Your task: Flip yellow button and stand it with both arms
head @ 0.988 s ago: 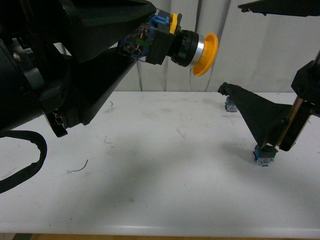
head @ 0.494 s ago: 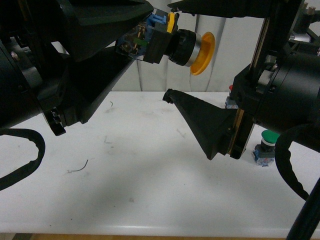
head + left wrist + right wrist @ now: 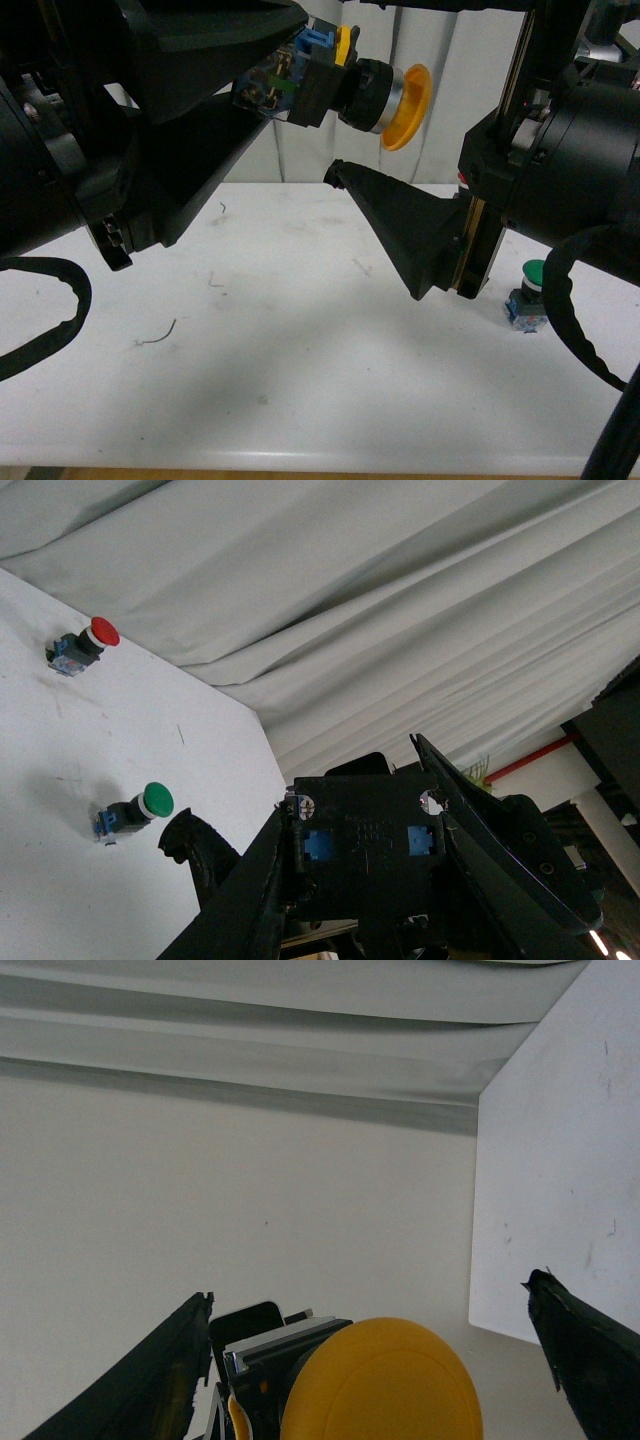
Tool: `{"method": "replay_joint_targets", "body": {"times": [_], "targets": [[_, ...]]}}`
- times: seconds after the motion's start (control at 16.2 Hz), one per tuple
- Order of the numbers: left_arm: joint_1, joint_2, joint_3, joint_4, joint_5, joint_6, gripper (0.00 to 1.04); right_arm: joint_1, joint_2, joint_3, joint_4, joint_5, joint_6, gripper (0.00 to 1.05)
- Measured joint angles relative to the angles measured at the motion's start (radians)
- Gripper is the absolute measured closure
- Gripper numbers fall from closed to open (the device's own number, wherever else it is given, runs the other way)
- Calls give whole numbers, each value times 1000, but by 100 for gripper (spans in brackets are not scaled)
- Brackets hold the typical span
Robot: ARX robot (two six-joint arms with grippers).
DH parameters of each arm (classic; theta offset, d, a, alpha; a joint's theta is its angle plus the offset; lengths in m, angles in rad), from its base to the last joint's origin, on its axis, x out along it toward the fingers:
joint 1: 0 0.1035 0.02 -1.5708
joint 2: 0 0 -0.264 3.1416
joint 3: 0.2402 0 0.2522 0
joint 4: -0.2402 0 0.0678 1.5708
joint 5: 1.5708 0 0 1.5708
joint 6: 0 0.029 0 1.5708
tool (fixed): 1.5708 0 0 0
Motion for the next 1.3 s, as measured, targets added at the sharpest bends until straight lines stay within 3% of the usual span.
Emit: {"method": "replay_joint_targets", "body": {"times": [0.06, 0.31, 0.43, 0.86, 1.17, 1.3], "targets": [[0, 0, 0, 0, 0, 0, 70, 4, 0, 0, 0, 0, -3, 13], [0, 0, 0, -11, -3, 0, 70, 5, 0, 5, 10, 4, -19, 57], [0, 0, 0, -11, -4, -14, 70, 3, 0, 5, 14, 8, -12, 68], [0, 0, 0, -11, -5, -29, 70, -10, 0, 4, 15, 5, -8, 69], [12, -51, -20, -13, 10, -12, 15, -18, 8, 2, 10, -3, -23, 70], [27, -86, -34, -11, 0, -2, 6, -23, 8, 2, 8, 0, -26, 70]]}}
